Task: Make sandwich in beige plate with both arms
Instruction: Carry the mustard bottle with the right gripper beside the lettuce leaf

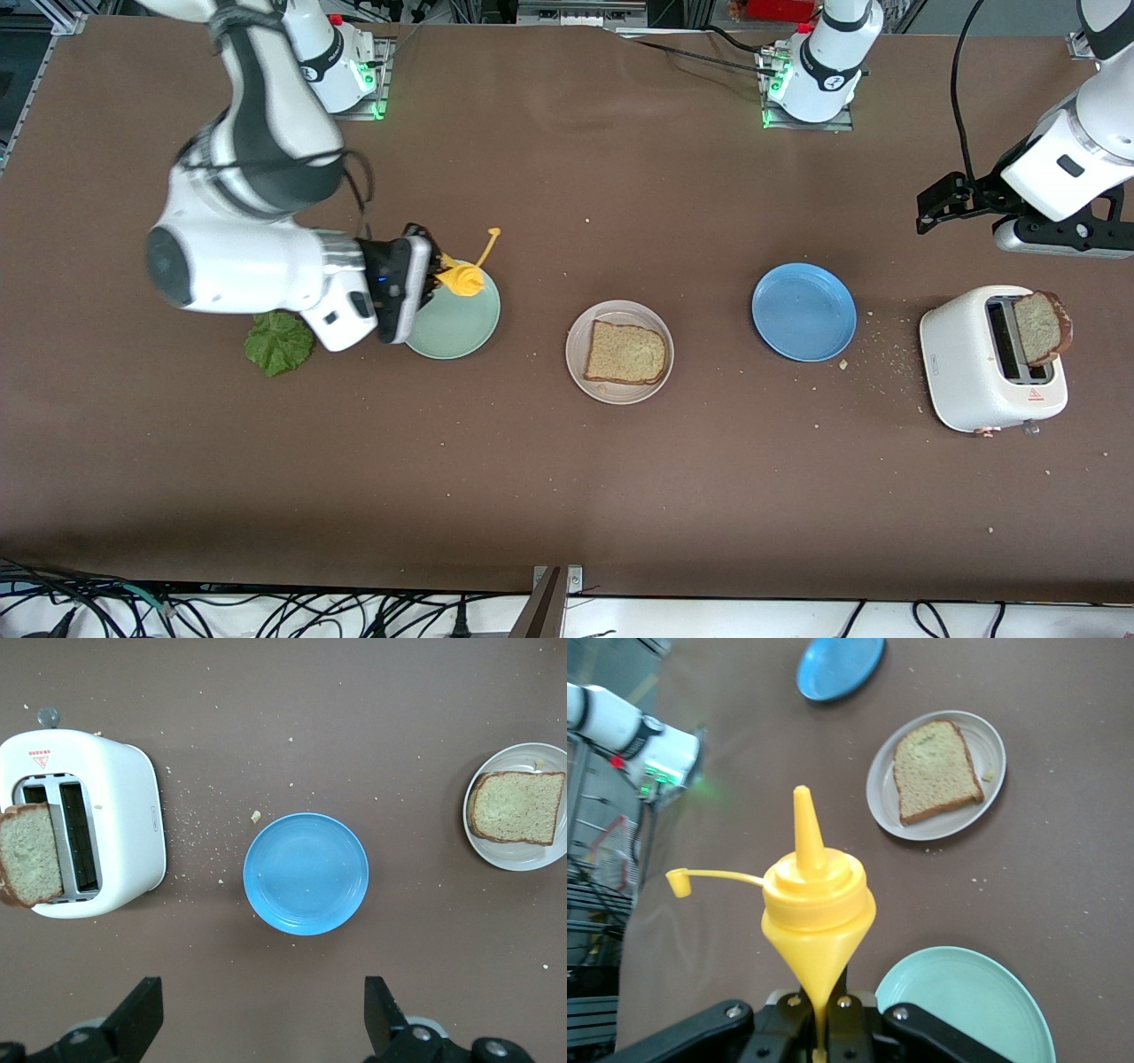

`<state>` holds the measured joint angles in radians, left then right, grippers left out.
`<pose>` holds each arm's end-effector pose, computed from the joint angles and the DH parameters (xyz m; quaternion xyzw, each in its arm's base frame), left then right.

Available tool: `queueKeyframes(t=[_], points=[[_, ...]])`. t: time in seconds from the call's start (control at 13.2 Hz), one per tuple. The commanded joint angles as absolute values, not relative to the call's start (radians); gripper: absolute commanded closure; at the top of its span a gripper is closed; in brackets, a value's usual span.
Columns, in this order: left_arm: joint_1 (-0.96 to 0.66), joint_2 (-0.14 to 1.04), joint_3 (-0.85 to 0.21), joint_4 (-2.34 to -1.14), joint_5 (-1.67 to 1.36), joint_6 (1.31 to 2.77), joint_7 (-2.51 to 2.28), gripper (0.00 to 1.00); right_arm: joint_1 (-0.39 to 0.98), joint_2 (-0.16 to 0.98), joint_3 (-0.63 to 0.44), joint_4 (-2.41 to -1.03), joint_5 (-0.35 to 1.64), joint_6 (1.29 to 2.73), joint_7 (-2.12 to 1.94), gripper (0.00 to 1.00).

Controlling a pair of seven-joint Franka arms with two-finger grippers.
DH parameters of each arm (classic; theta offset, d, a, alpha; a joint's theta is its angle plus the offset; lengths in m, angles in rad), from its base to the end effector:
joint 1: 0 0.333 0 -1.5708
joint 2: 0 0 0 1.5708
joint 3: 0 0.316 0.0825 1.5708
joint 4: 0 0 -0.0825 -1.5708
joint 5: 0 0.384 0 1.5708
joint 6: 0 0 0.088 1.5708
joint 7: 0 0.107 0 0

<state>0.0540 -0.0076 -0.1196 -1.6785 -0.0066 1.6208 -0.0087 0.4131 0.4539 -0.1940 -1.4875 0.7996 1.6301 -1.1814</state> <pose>0.5517 -0.0371 0.5820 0.9993 -0.0282 -0.0252 0.0019 0.6244 0.2343 0.4170 -0.7592 -0.5371 -0.0342 0.3661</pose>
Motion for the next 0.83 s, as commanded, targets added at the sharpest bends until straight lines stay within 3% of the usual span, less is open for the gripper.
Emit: queueKeyframes(t=[0.0,0.3,0.75], points=[[0.061,0.006,-0.12,-1.654,-0.014,1.615,0.006,0.0,0.304,0.458,-0.21,-1.603,0.963,1.536,-1.499,1.0],[0.138,0.055,-0.12,-1.612,-0.008,1.62,0.009,0.0,0.226,0.624,-0.278,-1.601,1.081,1.372,-1.828,1.0],[0.146,0.066,-0.123,-1.603,-0.005,1.62,0.008,0.0,0.123,0.761,-0.278,-1.56,1.094,1.295,-2.179,1.0]])
